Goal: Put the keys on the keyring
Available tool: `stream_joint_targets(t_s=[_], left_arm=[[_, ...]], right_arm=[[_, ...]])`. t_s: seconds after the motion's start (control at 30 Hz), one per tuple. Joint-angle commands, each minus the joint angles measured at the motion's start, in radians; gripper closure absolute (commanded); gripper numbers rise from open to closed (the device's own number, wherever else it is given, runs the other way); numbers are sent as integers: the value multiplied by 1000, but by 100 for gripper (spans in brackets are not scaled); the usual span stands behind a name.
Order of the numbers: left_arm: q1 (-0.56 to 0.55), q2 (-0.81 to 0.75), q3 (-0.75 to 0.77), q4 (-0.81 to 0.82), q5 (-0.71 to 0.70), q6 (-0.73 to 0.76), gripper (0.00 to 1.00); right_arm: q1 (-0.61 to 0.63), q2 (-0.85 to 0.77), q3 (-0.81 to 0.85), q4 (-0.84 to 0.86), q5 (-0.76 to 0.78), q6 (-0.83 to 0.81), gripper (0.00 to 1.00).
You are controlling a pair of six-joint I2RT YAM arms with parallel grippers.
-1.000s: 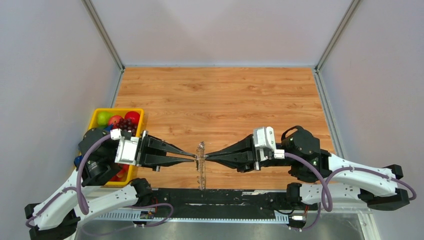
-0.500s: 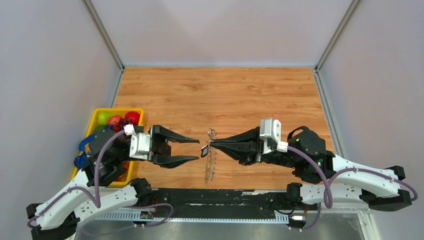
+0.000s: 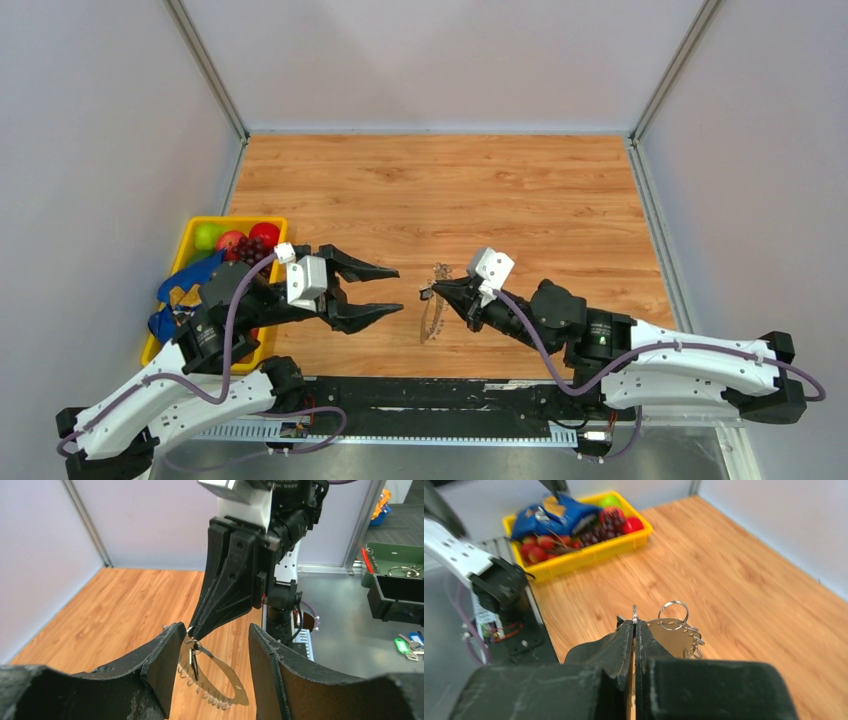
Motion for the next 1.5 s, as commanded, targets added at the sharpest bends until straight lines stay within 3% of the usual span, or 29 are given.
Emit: stream_joint_targets(t_s=[0.0, 0.27, 0.63, 0.9, 1.27, 1.3, 1.37, 1.47], left_arm=[[-3, -19, -6, -38, -66, -10, 39], [-2, -7, -32, -81, -187, -10, 39], [-2, -5, -67, -90, -348, -14, 37], [-3, -8, -84, -88, -375, -15, 36], [-2, -32, -86, -106, -394, -19, 35], [-2, -30, -86, -108, -398, -19, 35], [-3, -30, -86, -108, -404, -18, 35], [-2, -27, -86, -107, -410, -15, 35]], right_arm=[[-6, -52, -69, 13, 175, 117, 100], [-114, -60, -172, -38, 182, 272, 100], [-402, 169, -192, -17, -108, 372, 100], [-504, 404, -113, 40, -180, 375, 100], [-565, 694, 71, 137, -152, 394, 100], [-572, 711, 87, 138, -149, 396, 93], [-577, 731, 110, 138, -135, 397, 70], [-579, 729, 128, 140, -106, 395, 54]])
